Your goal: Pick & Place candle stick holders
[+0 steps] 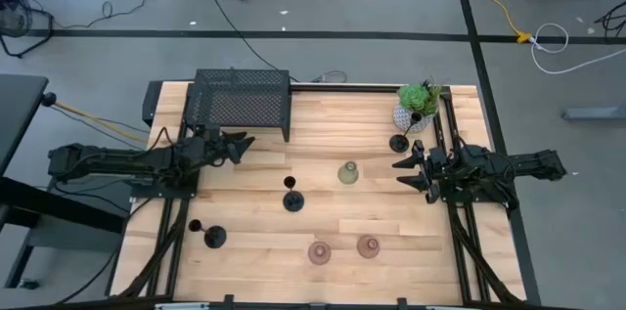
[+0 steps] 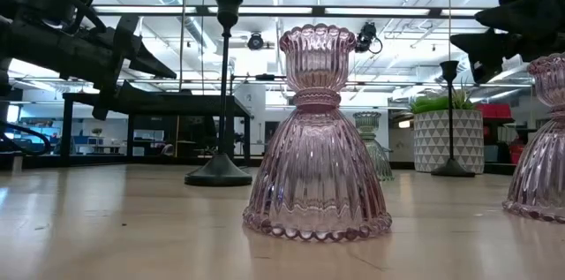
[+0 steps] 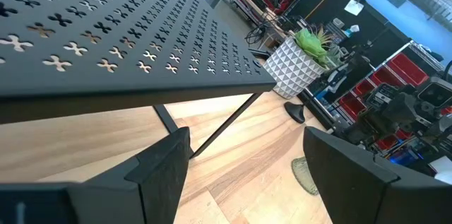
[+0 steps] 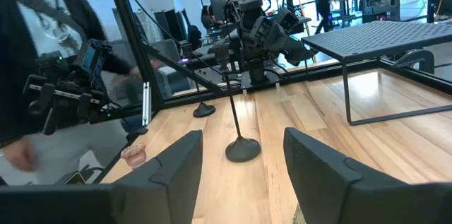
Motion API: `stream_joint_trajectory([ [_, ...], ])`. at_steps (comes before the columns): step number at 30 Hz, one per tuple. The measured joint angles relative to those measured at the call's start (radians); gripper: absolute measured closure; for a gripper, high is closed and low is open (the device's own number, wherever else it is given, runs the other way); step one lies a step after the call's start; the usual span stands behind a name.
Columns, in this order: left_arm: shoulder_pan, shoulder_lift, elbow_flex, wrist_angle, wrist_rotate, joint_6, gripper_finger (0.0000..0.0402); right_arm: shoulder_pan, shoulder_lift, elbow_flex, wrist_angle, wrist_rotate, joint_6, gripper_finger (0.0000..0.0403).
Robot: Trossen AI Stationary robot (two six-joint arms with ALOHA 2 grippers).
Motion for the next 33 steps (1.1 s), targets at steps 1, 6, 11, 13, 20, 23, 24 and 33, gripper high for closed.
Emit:
stream_joint_trajectory([
  [1,0.000,0.000,0.000,0.000,0.000,0.000,0.0125,0.000,0.000,0.000,0.000,0.000,0.000,0.0204],
  [6,0.000,0.000,0.000,0.000,0.000,0.000,0.0125,0.000,0.000,0.000,0.000,0.000,0.000,0.0204],
  [11,0.000,0.000,0.000,0.000,0.000,0.000,0.0125,0.000,0.000,0.000,0.000,0.000,0.000,0.0204],
  [13,0.000,0.000,0.000,0.000,0.000,0.000,0.0125,0.000,0.000,0.000,0.000,0.000,0.000,0.0204],
  [20,0.000,0.000,0.000,0.000,0.000,0.000,0.0125,0.000,0.000,0.000,0.000,0.000,0.000,0.0204],
  [23,0.000,0.000,0.000,0.000,0.000,0.000,0.0125,0.000,0.000,0.000,0.000,0.000,0.000,0.0204],
  [24,0.000,0.000,0.000,0.000,0.000,0.000,0.0125,0.000,0.000,0.000,0.000,0.000,0.000,0.0204],
  [33,0.000,0.000,0.000,0.070,-0.009,-0.032,0.0125,0.000,0.000,0.000,0.000,0.001,0.000,0.0204],
])
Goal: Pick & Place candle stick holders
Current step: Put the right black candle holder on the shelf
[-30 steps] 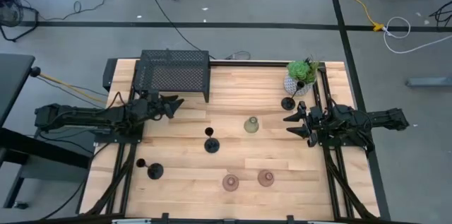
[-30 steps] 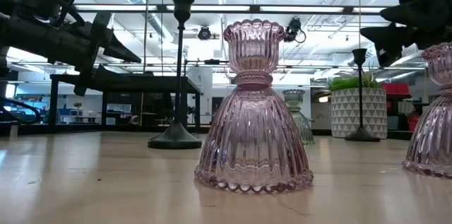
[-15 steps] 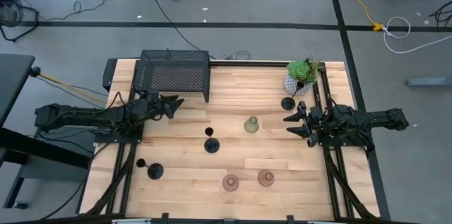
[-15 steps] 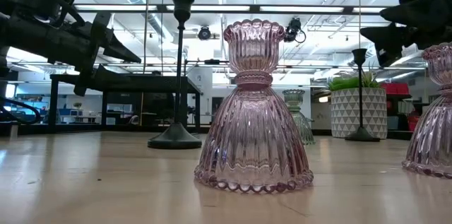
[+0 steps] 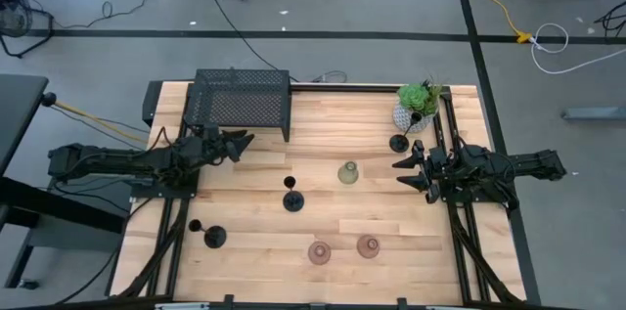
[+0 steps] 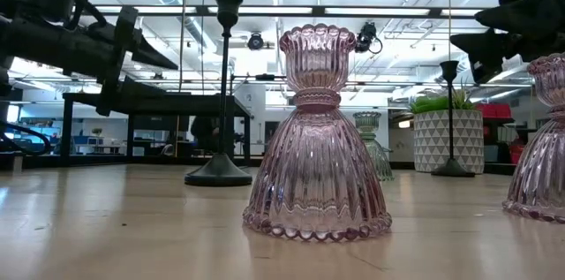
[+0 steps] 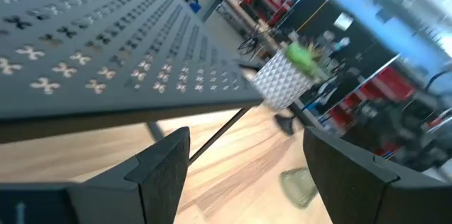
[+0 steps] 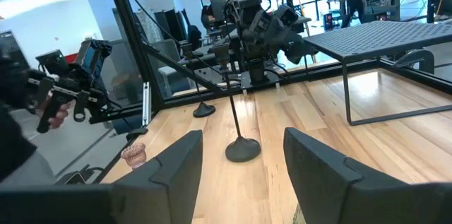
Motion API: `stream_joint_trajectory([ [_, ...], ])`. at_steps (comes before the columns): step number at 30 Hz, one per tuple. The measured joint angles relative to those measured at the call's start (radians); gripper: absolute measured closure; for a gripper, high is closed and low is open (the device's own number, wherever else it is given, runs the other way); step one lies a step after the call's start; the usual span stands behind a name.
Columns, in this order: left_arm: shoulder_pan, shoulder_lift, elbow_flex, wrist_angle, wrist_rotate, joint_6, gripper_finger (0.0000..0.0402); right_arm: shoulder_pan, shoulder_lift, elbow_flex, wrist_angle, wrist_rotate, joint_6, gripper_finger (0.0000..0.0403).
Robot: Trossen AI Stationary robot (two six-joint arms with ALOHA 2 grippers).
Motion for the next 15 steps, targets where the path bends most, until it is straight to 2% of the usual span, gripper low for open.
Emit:
stream_joint_trajectory([
  [8,0.000,0.000,0.000,0.026,-0.001,-0.054,0.0125,-0.002,0.000,0.000,0.026,0.138,-0.090,0.0204],
  [15,0.000,0.000,0.000,0.027,-0.001,-0.055,0.0125,-0.002,0.000,0.000,0.044,0.123,0.050,0.0204],
])
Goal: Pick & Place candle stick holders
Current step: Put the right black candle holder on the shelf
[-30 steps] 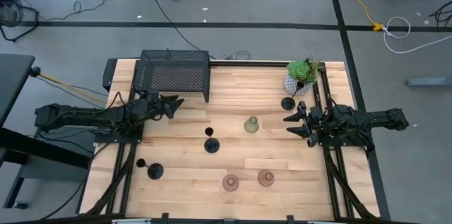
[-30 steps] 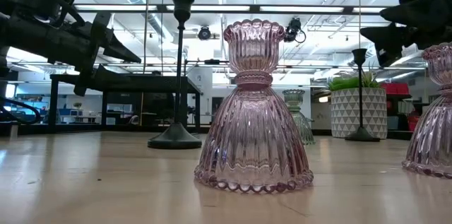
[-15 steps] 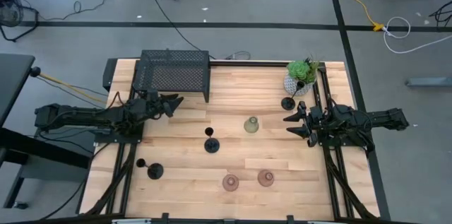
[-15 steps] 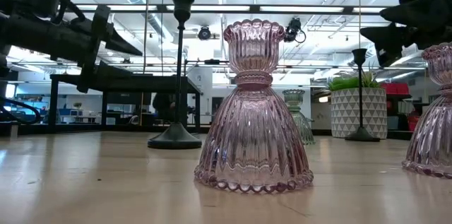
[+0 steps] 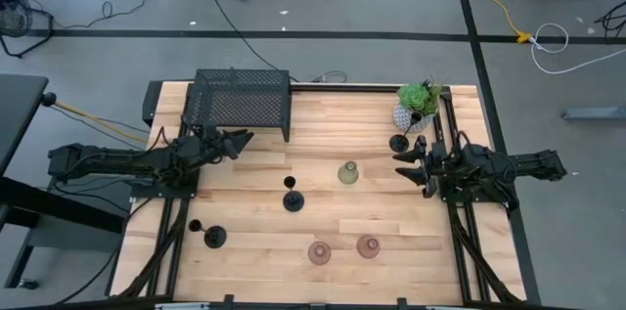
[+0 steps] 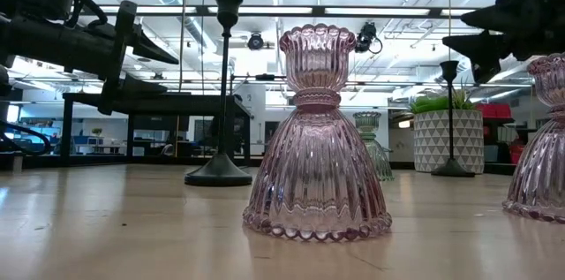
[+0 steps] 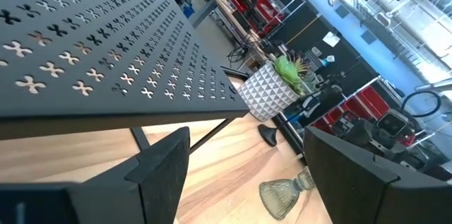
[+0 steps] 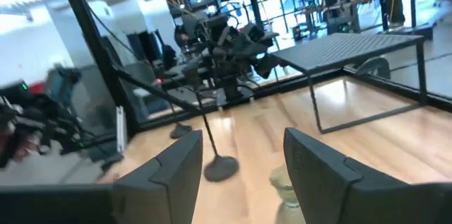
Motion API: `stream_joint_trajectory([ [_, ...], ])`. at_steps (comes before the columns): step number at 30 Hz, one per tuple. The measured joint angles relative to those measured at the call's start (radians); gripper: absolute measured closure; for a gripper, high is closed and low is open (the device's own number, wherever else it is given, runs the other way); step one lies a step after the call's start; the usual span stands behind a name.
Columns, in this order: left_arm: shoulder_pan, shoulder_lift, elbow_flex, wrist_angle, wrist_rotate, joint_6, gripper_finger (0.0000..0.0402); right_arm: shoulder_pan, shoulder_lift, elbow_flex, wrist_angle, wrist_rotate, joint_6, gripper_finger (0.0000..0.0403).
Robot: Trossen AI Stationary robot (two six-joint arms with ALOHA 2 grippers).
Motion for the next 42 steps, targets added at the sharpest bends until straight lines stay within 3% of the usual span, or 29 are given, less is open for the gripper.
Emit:
stream_joint_trajectory([
  [16,0.000,0.000,0.000,0.000,-0.001,0.000,0.0125,0.000,0.000,0.000,0.112,0.013,0.252,0.0204],
  [25,0.000,0.000,0.000,0.000,-0.001,-0.001,0.0125,0.000,0.000,0.000,0.249,0.116,0.444,0.0204],
  [30,0.000,0.000,0.000,0.000,-0.001,0.000,0.0125,0.000,0.000,0.000,0.342,0.202,0.441,0.0204],
  [34,0.000,0.000,0.000,0.000,-0.001,0.000,0.0125,0.000,0.000,0.006,0.423,0.198,0.396,0.0204],
  [38,0.000,0.000,0.000,0.000,-0.001,0.000,0.0125,0.000,0.000,0.086,0.314,0.210,0.347,0.0208],
  [42,0.000,0.000,0.000,0.000,-0.001,0.000,0.0125,0.000,0.005,0.282,-0.101,0.280,0.324,0.0222],
])
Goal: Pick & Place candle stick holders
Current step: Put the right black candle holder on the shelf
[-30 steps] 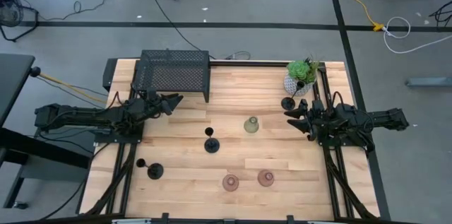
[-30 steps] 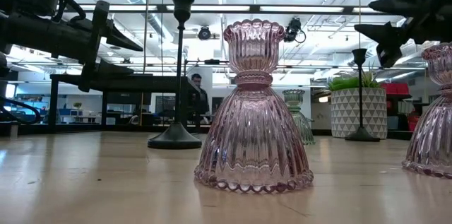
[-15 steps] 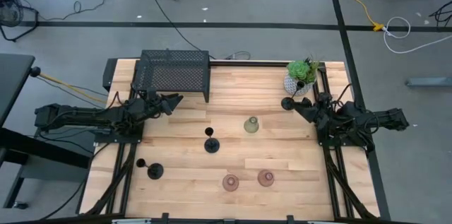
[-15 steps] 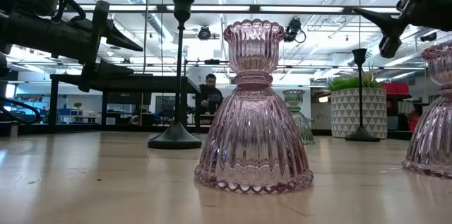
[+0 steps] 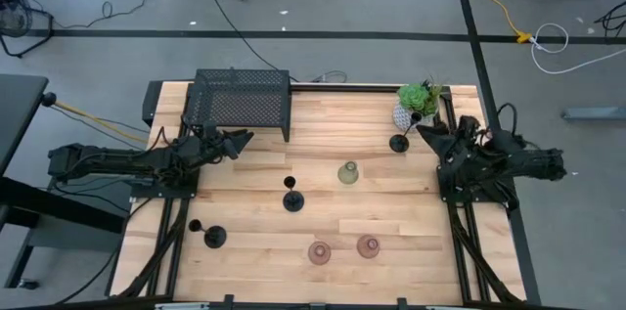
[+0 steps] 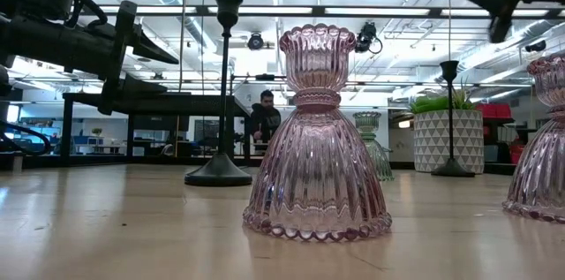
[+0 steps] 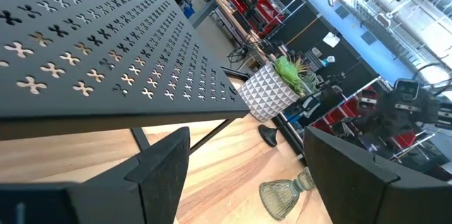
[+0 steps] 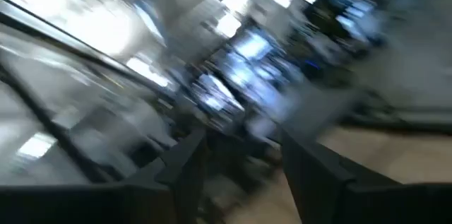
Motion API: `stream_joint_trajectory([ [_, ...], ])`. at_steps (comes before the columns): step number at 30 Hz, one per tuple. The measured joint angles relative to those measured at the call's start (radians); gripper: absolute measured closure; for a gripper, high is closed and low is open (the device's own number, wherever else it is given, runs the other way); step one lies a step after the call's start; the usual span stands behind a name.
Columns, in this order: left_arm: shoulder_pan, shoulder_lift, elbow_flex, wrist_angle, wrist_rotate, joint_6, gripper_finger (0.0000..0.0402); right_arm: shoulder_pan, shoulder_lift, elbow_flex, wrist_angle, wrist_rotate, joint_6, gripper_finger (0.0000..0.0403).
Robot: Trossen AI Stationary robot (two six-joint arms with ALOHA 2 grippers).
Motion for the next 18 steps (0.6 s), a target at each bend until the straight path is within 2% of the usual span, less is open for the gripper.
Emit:
stream_joint_trajectory([
  [3,0.000,0.000,0.000,0.000,0.000,0.000,0.0125,0.000,0.033,0.155,-0.315,0.063,0.032,0.0237],
  [10,0.000,0.000,0.000,0.000,0.000,0.024,0.0125,-0.001,0.161,0.402,-0.685,0.167,0.085,0.0245],
  [14,0.000,0.000,0.000,0.000,0.000,0.078,0.0125,-0.001,0.246,0.436,-0.819,0.170,0.150,0.0232],
  [18,0.000,0.000,0.000,0.000,0.000,0.110,0.0125,-0.001,0.302,0.436,-0.824,0.172,0.177,0.0210],
])
